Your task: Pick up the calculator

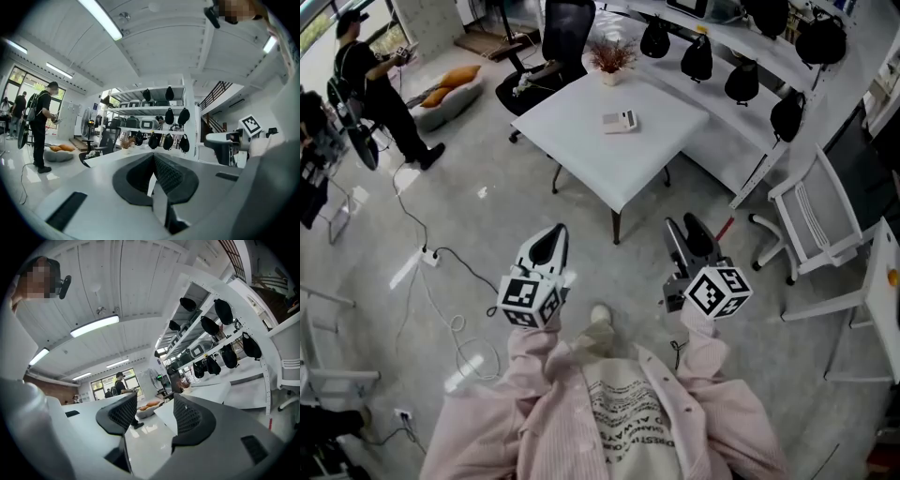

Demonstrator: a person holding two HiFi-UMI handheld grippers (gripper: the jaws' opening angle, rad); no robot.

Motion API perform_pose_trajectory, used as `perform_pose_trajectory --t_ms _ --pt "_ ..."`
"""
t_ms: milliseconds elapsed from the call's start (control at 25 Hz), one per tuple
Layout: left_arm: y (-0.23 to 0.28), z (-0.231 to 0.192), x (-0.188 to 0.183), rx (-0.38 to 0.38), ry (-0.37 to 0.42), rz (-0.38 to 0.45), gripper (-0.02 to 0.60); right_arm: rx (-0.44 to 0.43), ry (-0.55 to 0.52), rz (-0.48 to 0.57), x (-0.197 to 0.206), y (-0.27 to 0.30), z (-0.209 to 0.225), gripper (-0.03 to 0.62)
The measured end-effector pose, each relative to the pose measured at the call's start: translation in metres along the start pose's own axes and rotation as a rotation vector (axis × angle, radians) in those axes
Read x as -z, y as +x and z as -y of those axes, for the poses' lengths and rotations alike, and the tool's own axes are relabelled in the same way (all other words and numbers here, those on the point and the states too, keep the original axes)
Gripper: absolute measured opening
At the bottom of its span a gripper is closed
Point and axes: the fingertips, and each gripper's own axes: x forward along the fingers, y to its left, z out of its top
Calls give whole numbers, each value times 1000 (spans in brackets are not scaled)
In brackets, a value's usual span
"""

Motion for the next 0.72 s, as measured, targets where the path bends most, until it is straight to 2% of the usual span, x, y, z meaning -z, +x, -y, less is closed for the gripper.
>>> perform_pose_trajectory --t_ms 480,720 --pt "103 -57 -3 60 -30 -37 2 57 21 -26 -3 98 42 233" --pt "135 -71 -2 87 -31 -49 2 64 33 -30 0 128 54 233"
